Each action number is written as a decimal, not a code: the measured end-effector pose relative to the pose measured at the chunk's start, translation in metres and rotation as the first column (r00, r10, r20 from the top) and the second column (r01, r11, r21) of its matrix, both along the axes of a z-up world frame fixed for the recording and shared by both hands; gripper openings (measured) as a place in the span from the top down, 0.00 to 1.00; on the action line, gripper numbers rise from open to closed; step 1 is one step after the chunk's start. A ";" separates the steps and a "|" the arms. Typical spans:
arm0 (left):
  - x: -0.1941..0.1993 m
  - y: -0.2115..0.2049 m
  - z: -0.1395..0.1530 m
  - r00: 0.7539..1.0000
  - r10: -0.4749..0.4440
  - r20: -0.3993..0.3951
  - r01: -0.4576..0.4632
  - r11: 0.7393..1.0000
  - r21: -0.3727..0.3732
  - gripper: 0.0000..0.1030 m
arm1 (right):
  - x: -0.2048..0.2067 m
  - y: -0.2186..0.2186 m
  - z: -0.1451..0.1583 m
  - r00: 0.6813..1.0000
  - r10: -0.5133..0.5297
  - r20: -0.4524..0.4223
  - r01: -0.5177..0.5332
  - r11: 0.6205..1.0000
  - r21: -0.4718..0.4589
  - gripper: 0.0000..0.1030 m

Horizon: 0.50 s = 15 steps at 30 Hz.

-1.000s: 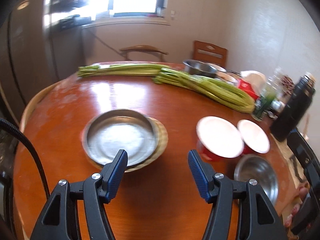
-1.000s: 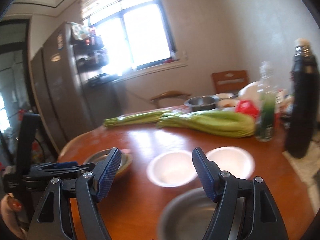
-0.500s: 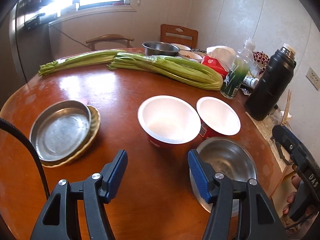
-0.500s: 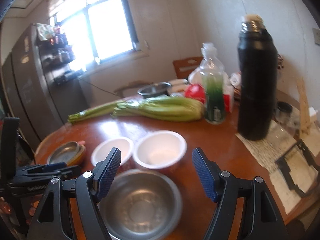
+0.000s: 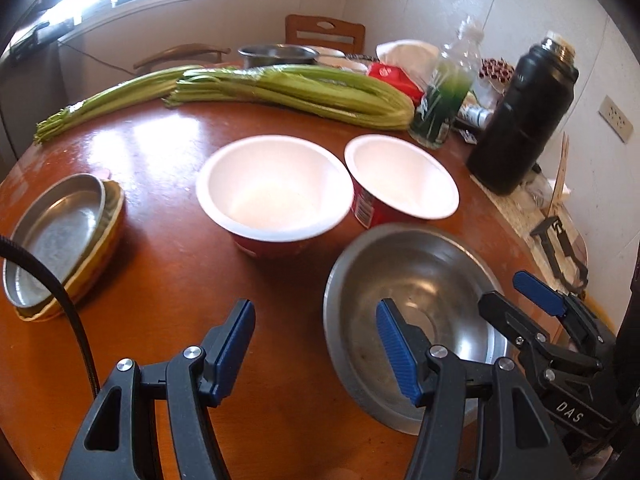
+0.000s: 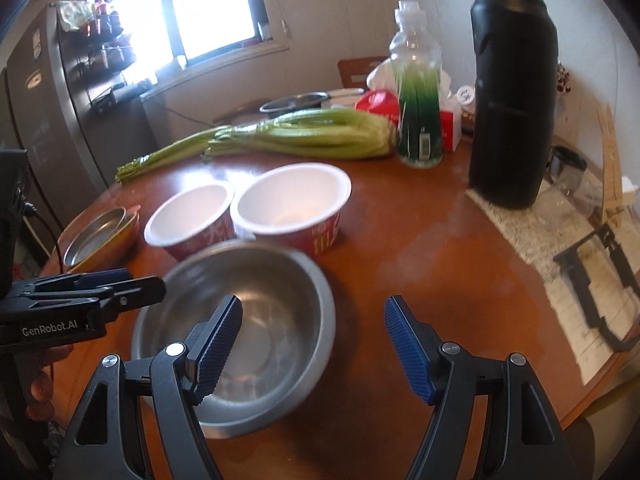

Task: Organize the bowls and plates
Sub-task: 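Move the left tool to the rim of the large steel bowl, then close the left tool on the steel bowl rim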

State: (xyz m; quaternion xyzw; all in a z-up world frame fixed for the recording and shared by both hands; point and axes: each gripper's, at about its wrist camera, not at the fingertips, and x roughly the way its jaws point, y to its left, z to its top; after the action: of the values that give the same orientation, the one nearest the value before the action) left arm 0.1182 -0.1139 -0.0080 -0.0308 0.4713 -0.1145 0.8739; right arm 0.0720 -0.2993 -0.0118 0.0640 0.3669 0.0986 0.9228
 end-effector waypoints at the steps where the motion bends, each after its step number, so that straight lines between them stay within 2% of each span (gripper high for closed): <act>1: 0.001 -0.002 -0.001 1.000 -0.009 -0.003 0.009 1.000 0.000 0.39 | 0.001 0.001 -0.003 1.000 0.006 -0.012 -0.006 1.000 0.000 0.27; 4: 0.002 -0.008 -0.006 0.999 -0.029 -0.014 0.029 1.000 -0.005 0.39 | 0.001 0.005 -0.010 0.999 0.032 -0.042 -0.032 0.999 -0.006 0.27; 10: 0.007 -0.011 -0.015 0.999 -0.042 -0.033 0.041 0.999 -0.027 0.39 | 0.002 0.010 -0.017 0.997 0.051 -0.049 -0.051 0.999 -0.005 0.28; 13: 0.010 -0.012 -0.021 0.996 -0.063 -0.060 0.059 0.996 -0.070 0.39 | 0.002 0.012 -0.017 0.997 0.062 -0.039 -0.063 0.998 -0.008 0.36; 15: 0.010 -0.014 -0.023 0.996 -0.068 -0.060 0.064 0.996 -0.069 0.39 | 0.003 0.015 -0.018 0.997 0.072 -0.042 -0.072 0.997 -0.015 0.43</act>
State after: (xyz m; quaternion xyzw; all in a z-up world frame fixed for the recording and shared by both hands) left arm 0.1279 -0.1277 -0.0308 -0.0481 0.4951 -0.1580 0.8530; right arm 0.0748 -0.2847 -0.0294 0.0453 0.3890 0.1274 0.9113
